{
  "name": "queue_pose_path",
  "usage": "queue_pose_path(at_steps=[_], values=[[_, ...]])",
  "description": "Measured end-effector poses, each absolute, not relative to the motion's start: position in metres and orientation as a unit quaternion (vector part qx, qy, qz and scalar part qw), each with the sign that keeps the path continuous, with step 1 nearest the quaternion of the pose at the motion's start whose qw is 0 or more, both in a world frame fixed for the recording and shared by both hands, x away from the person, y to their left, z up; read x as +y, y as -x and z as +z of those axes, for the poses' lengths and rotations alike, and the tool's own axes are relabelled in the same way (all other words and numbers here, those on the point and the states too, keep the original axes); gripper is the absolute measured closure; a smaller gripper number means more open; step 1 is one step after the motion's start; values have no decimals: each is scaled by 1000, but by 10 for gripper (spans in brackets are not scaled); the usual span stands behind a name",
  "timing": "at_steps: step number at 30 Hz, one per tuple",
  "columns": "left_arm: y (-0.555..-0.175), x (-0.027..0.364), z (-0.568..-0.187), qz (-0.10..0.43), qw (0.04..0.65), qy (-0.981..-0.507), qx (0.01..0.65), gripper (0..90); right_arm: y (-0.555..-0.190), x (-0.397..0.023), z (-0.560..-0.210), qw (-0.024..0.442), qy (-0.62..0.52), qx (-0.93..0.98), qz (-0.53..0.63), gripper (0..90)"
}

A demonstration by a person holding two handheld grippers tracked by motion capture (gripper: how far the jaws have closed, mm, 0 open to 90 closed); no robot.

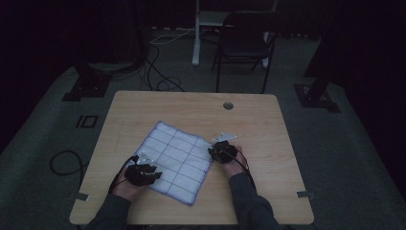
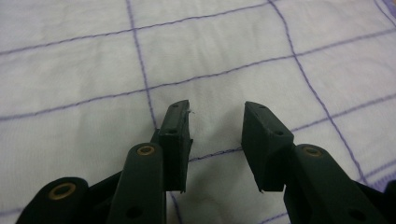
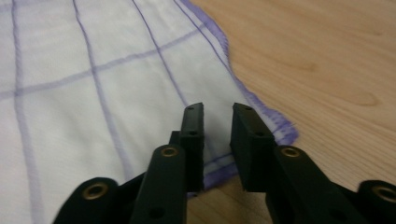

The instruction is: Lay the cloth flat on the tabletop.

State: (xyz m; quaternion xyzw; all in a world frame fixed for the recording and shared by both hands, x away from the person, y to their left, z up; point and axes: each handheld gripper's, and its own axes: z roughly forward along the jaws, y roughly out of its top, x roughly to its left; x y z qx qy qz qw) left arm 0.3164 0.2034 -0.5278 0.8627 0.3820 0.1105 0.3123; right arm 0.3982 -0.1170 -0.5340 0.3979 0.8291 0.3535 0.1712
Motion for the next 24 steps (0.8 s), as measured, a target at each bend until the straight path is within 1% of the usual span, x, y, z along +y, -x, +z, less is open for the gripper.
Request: queue_pose_path(at_steps=[4, 9, 12, 17, 20, 24], values=[[-315, 191, -528, 103, 317, -867, 369, 623, -381, -110, -525, 166, -376, 830, 376, 661], [-314, 177, -529, 93, 326, -868, 363, 622, -357, -100, -531, 151, -352, 841, 383, 629], [-313, 168, -530, 88, 331, -869, 357, 623, -347, -100, -538, 152, -346, 847, 374, 622], [-314, 150, -531, 76, 340, -871, 346, 619, -349, -114, -541, 165, -351, 848, 361, 616], [-315, 145, -531, 88, 349, -869, 339, 624, -351, -126, -541, 164, -361, 845, 360, 612], [-325, 156, -524, 110, 372, -843, 372, 624, -357, -140, -542, 155, -356, 845, 368, 609]])
